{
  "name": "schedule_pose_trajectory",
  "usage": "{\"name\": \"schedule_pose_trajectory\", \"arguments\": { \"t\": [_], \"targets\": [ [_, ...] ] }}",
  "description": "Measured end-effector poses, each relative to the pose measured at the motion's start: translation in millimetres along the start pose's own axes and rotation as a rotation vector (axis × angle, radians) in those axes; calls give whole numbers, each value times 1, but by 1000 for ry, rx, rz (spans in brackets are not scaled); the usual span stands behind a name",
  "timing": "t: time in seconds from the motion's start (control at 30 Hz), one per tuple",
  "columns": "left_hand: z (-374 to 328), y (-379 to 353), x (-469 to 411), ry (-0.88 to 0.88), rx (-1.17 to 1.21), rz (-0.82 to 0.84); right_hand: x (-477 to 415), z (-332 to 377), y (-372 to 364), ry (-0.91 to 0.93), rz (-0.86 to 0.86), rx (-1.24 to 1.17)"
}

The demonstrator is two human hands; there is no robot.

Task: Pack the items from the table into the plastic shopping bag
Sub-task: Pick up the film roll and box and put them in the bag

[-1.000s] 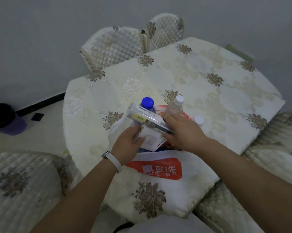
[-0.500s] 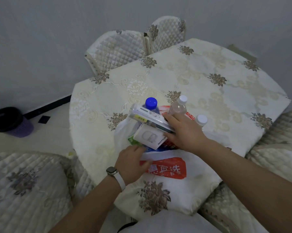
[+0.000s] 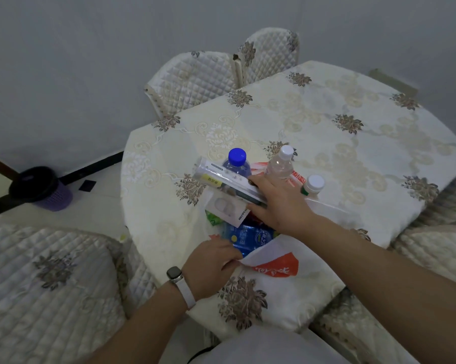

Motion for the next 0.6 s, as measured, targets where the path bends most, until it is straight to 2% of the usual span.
{"name": "schedule_pose_trajectory", "arguments": {
  "t": [0.07,0.13,0.23,0.43,0.6],
  "targets": [
    [1,2,3,22,-12,-16,5,11,8,18,-100,-48],
    [0,5,4,32,-39,-36,9,19,15,1,-117,-142],
    [1,9,5,50,-34,-58,13,25,5,24,40,-247],
    [0,7,8,71,2,-80,26,4,-40,-19,224,-111],
    [-6,0,5,43,-21,-7,32,0,-53,-52,244,-135]
  ]
}}
Point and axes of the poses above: each hand's wrist, its own x-axis away from the middle knuckle, its own y-axis out of the back of the hand, z = x × y, the point moved 6 cm from there along -x, towards the middle knuckle, and after that the axes turned 4 degrees about x, right-handed, at the moved point
